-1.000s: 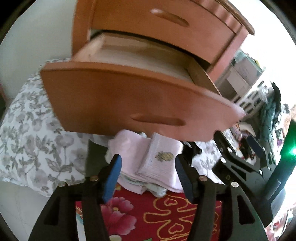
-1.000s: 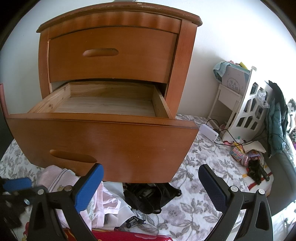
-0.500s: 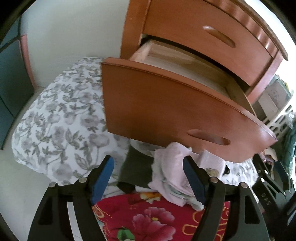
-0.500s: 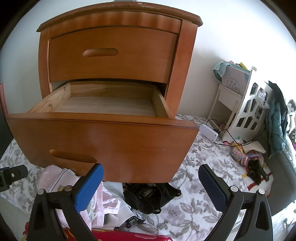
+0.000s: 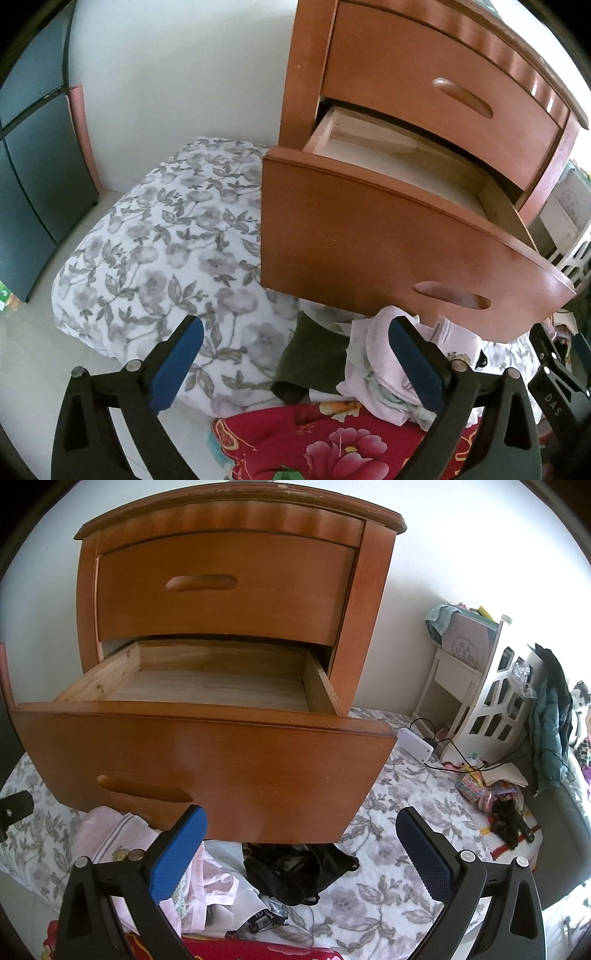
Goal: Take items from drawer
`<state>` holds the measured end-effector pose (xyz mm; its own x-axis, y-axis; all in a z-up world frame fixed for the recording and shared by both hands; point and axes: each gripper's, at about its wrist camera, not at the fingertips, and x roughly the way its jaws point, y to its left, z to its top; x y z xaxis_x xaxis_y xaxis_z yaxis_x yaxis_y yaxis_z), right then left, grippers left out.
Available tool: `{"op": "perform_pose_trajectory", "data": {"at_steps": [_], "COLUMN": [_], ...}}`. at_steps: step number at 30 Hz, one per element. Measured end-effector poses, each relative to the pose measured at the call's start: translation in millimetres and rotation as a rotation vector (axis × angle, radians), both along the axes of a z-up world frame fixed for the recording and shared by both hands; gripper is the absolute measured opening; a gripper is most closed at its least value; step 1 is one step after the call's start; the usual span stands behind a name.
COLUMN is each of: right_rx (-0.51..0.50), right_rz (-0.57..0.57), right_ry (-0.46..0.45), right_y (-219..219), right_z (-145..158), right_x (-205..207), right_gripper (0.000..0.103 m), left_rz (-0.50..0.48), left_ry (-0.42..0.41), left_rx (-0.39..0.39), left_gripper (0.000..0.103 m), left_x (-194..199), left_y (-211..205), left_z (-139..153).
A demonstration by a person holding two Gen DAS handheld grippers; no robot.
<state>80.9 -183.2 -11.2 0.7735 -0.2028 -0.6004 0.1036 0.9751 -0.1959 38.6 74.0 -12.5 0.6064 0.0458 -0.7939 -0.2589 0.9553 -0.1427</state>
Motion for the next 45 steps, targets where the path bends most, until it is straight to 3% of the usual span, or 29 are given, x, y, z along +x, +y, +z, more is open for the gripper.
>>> {"op": "perform_pose_trajectory", "data": {"at_steps": [25,45], "right_rx": [-0.043,-0.039], "right_rz": [0.023,0.014], "right_ry": [-0.045,-0.072], "right_y": [11.0,10.6], "right_z": [2.9,7.4], "right_x": [-20.4,-28.6], "right_gripper": [0.103,0.103], "left_rz": [-0.026,-0.012], "left_ry": [-0.088,-0.034], "left_rx": [0.071,0.132], "left_gripper": [0.100,0.100], "left_x": [-19.1,-22.2], "left_y": [-16.7,-28.5], "left_z": [14.1,2.4]}}
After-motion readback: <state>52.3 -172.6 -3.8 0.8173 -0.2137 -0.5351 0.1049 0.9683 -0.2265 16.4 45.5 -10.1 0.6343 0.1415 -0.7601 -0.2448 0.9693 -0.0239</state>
